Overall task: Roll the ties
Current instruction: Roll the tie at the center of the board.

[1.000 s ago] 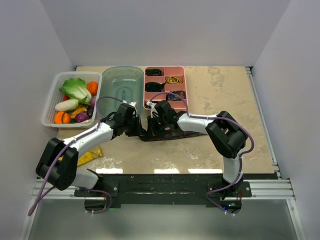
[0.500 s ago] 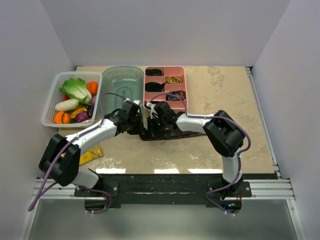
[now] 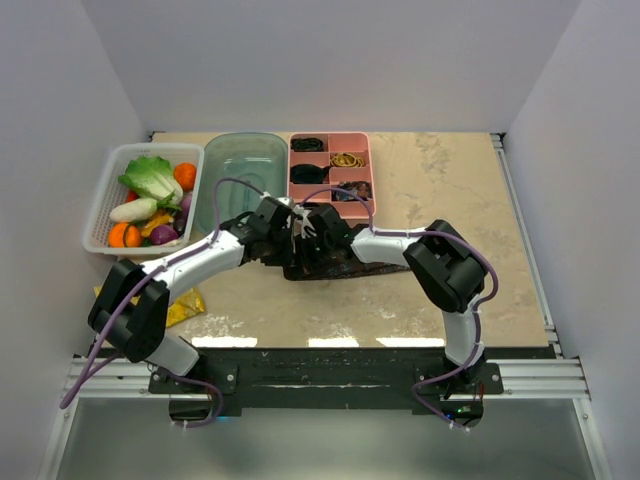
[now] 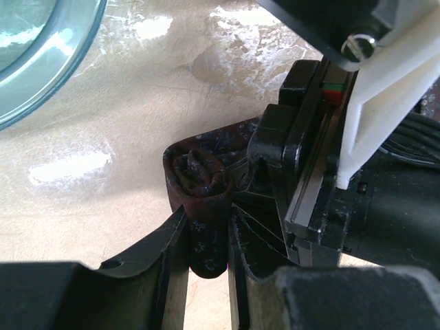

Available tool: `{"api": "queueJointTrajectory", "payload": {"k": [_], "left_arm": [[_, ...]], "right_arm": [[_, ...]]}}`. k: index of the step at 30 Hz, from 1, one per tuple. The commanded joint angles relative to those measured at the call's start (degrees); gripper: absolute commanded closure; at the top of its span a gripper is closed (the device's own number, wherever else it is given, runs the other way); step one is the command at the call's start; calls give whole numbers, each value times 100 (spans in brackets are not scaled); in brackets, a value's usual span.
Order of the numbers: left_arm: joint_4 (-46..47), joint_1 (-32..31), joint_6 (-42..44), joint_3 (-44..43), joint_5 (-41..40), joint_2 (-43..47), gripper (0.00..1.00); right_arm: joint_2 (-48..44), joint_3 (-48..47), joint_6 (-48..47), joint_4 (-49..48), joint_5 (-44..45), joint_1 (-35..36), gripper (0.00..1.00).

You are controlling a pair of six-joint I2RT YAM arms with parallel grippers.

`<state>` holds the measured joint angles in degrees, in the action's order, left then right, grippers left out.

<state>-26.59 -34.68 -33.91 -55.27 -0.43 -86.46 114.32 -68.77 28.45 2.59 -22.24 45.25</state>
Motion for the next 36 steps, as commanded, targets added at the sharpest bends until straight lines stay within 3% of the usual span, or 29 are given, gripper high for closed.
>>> {"api": "queueJointTrajectory", "payload": {"k": [1, 17, 36], "left_arm": [[-38, -101, 104, -353, -168, -38, 85], [-1225, -101, 227, -731, -1328, -82, 100], [-2518, -224, 175, -1373, -2259, -688, 100]], "right_arm": [[-112, -163, 21, -171, -185, 71, 100], [-613, 162, -164, 57, -61, -262, 100], [-1044, 408, -392, 277, 0, -869, 100]]}}
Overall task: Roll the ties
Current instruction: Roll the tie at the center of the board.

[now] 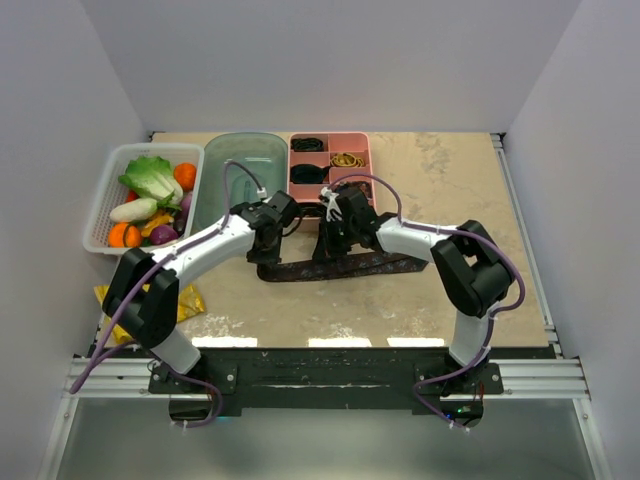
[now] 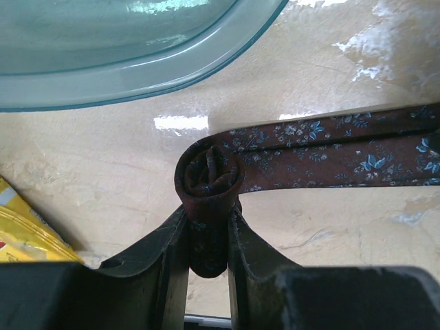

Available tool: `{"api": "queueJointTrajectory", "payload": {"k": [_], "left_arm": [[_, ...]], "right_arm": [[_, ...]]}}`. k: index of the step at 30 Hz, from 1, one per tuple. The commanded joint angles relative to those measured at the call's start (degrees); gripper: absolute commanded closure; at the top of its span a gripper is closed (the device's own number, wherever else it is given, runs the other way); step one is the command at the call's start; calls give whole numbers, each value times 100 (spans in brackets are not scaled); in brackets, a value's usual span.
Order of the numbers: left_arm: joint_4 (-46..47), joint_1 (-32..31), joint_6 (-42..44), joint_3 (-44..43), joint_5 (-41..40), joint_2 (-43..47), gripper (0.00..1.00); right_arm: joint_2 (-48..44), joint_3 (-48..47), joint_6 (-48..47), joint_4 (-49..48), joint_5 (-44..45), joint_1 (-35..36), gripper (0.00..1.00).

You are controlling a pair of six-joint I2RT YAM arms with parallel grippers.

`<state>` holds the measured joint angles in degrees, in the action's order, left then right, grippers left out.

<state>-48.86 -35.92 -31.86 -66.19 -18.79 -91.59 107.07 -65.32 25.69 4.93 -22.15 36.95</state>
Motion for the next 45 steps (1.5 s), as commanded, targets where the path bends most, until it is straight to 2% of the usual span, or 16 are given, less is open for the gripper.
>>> {"api": "queueJointTrajectory", "payload": {"k": [1, 11, 20, 23, 35, 39, 40, 41, 45], "left_arm": [[-308, -143, -57, -315, -468, -288, 100], [-352, -477, -277, -517, -688, -930, 100], [-107, -653, -269, -632, -451, -1238, 100], [43, -679, -242, -623, -249, -1273, 97], [438, -688, -93, -447, 410, -1326, 78], [571, -688, -75, -377, 612, -1238, 62], [605, -688, -84, -368, 648, -1230, 60], [641, -688, -58, -368, 709, -1230, 53], [781, -688, -58, -289, 947, -1133, 41]], "right_arm": [[-309, 63, -108, 43, 0, -39, 100], [-327, 169, -108, 43, 18, -47, 100], [-318, 204, -117, 43, -8, -47, 100], [-309, 204, -117, 43, -9, -48, 100], [-292, 230, -108, 8, -70, -56, 100], [-274, 213, -100, 8, -88, -48, 100], [-265, 213, -100, -1, -96, -47, 100], [-257, 213, -100, -1, -105, -47, 100], [-230, 186, -108, 8, -131, -56, 100]]}}
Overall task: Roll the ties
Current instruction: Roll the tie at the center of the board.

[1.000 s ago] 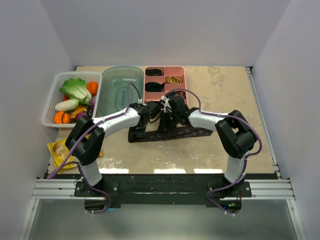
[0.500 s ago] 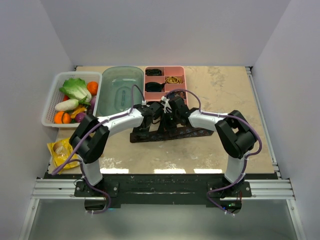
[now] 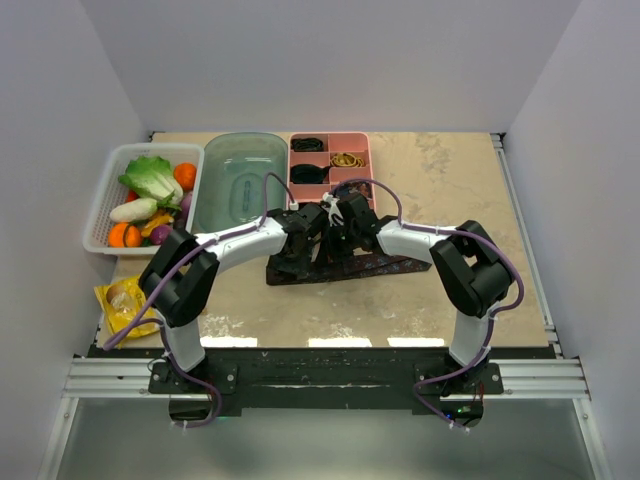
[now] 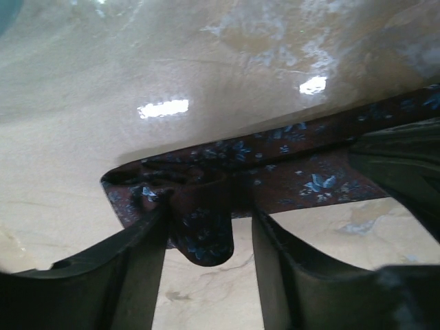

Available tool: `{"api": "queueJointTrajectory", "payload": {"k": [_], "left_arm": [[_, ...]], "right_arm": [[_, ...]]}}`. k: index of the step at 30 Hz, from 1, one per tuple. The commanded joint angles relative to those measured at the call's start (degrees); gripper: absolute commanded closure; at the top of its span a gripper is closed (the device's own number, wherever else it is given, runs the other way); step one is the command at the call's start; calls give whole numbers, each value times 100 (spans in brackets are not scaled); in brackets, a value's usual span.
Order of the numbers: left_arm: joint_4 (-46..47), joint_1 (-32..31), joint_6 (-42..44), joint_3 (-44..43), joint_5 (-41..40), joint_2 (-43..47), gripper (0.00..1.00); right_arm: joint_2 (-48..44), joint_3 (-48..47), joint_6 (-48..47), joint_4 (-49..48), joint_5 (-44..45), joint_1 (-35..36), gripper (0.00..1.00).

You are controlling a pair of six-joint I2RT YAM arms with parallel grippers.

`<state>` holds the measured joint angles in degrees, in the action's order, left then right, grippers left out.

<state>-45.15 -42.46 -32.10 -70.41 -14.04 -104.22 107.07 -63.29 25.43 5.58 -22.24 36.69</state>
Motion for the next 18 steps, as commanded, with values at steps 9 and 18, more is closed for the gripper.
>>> {"api": "queueJointTrajectory", "payload": {"k": [9, 18], "left_arm": [[463, -26, -121, 168, 438, 586, 36], [937, 342, -130, 475, 998, 1360, 35]], "right_arm": [[-291, -52, -108, -40, -132, -21, 100], [-458, -149, -117, -58, -246, -21, 100]]}}
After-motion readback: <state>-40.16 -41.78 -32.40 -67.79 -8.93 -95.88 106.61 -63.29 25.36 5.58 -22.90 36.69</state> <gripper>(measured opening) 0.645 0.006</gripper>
